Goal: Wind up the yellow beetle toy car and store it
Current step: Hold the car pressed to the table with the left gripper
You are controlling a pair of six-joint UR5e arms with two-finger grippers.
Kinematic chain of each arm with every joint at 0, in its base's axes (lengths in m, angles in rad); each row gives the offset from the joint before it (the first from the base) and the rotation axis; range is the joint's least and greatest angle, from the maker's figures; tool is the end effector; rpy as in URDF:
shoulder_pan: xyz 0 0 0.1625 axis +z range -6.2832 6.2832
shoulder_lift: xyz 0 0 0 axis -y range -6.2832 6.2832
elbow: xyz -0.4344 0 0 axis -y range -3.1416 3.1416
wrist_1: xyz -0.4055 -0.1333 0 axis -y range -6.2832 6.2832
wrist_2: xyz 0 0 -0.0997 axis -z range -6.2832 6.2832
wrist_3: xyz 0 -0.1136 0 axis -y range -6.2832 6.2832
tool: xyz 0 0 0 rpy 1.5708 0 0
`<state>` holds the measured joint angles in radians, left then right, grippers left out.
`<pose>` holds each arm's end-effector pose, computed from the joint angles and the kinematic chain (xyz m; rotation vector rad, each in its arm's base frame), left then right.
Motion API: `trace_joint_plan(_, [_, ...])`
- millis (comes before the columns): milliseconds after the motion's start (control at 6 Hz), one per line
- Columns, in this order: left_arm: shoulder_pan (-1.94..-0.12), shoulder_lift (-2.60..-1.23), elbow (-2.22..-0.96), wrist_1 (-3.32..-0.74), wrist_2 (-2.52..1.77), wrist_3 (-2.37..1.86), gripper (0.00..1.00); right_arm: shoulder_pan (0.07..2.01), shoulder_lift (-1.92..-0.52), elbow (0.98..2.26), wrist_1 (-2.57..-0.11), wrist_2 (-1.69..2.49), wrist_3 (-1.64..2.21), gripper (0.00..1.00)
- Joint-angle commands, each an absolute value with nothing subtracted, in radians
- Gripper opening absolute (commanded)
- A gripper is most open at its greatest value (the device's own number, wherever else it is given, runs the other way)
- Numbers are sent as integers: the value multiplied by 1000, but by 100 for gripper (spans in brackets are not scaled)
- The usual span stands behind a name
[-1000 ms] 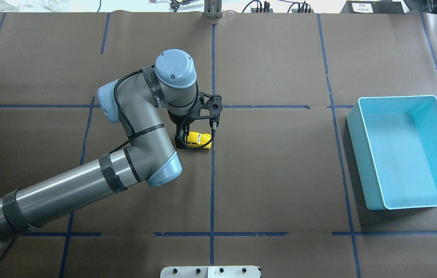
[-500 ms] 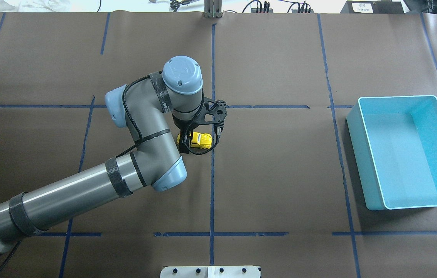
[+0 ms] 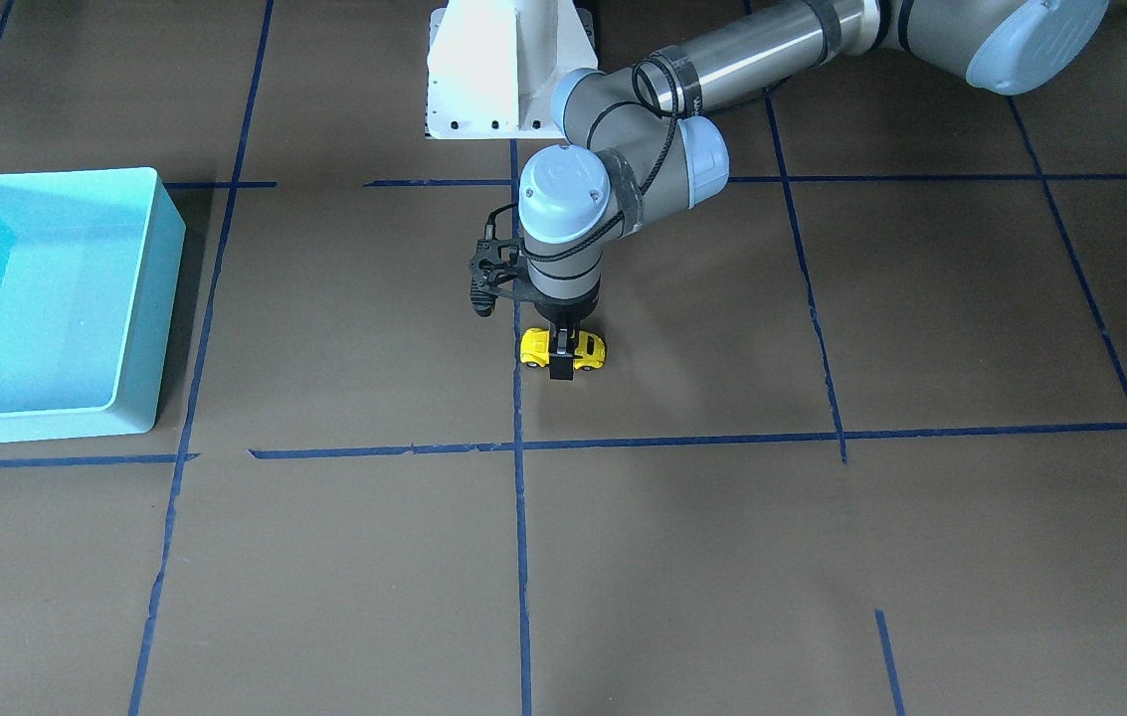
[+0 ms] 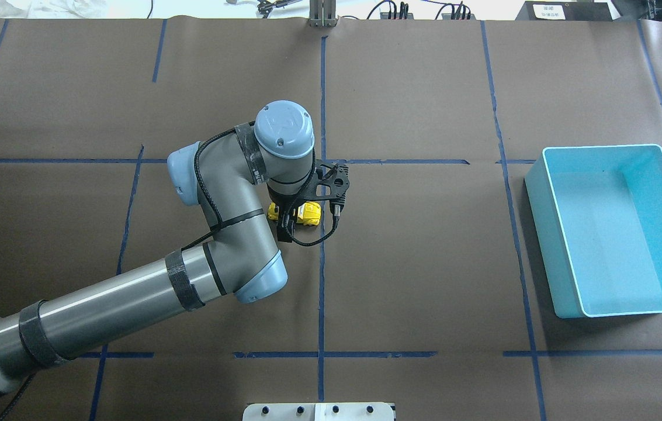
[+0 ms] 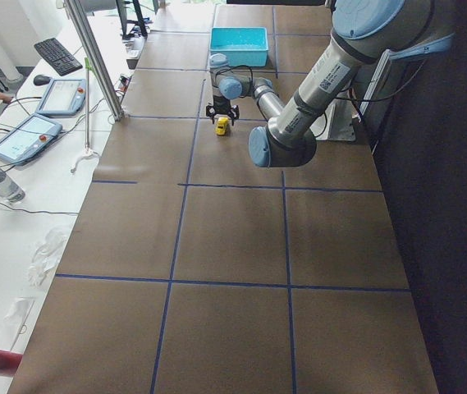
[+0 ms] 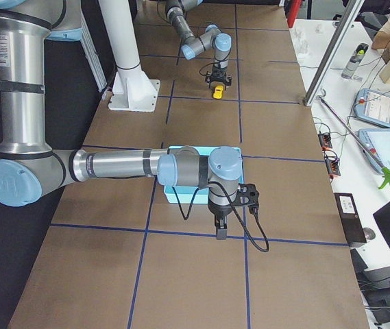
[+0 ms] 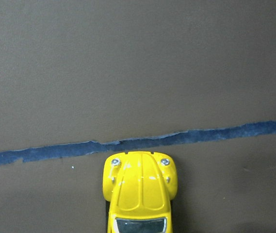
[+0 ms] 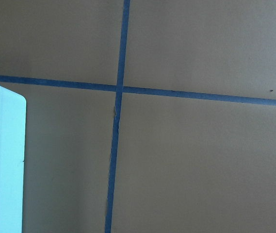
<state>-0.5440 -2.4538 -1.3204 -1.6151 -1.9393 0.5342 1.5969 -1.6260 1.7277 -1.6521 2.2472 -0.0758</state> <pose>0.6425 -0.4966 0.2187 0.6320 0.5693 1.6022 0.0747 -0.4791 0.6416 0.0540 -0.6746 -0.0547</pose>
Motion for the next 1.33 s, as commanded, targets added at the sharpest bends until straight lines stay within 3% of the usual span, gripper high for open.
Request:
trace_joint_plan(0, [-543, -2454, -1316, -1628, -1912, 516, 79, 1597, -1626, 1727, -1652, 2247, -75, 100])
trace_joint_plan(333, [-545, -2453, -1316, -1631, -1911, 491, 51, 1597, -1626, 1727, -1652, 2247, -74, 100])
trace_joint_plan(500, [-551, -2442, -1324, -1681, -1913, 488, 6, 1597, -1626, 1727, -1652, 2246, -74, 100])
trace_joint_plan(667, [-558, -2436, -1356, -1677, -1919, 489, 1, 1597, -1626, 1727, -1652, 2246, -74, 100])
trace_joint_plan(1167, [-574, -2389, -1437, -1712, -1924, 465, 2, 1597, -1626, 1726, -1652, 2244, -75, 100])
